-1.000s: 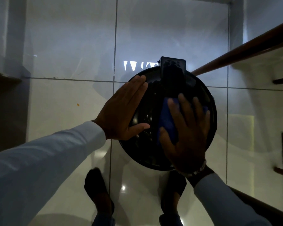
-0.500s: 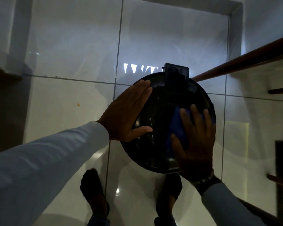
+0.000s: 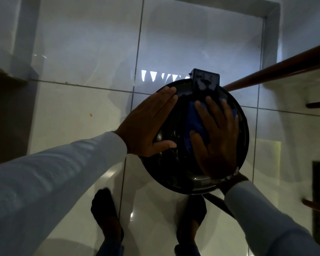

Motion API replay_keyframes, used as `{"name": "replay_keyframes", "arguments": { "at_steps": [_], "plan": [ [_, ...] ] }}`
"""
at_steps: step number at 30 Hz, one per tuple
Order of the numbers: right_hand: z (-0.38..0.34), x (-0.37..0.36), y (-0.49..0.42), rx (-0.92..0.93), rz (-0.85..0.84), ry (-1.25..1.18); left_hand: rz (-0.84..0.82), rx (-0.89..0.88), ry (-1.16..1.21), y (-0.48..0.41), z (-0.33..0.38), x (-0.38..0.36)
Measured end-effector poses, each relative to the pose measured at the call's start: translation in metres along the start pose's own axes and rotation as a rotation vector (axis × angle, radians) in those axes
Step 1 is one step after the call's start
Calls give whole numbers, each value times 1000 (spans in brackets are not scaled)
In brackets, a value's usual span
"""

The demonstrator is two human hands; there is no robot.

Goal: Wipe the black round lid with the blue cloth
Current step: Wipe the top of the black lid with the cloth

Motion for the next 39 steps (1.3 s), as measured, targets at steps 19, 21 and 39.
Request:
{"name": "replay_keyframes", "arguments": {
  "at_steps": [19,21,39],
  "plan": [
    [-16,-11,46,196,-70,-34,-100,-165,6,0,-23,0],
    [-14,-12,36,95,-17,-55,-95,-159,11,-1,-23,-1],
    [-23,-12,75,207,-55,105,-115,-201,-29,-7,-24,-2]
  ]
}}
Point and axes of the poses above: each hand's wrist, its own y-axis away from the middle knuckle, its own x-axis out of the back of the hand, z = x × y, the point moved 4 cm from there along -y, towards the middle knuckle, and after that the axes turned 2 degrees about -z, right-handed, at the moved point
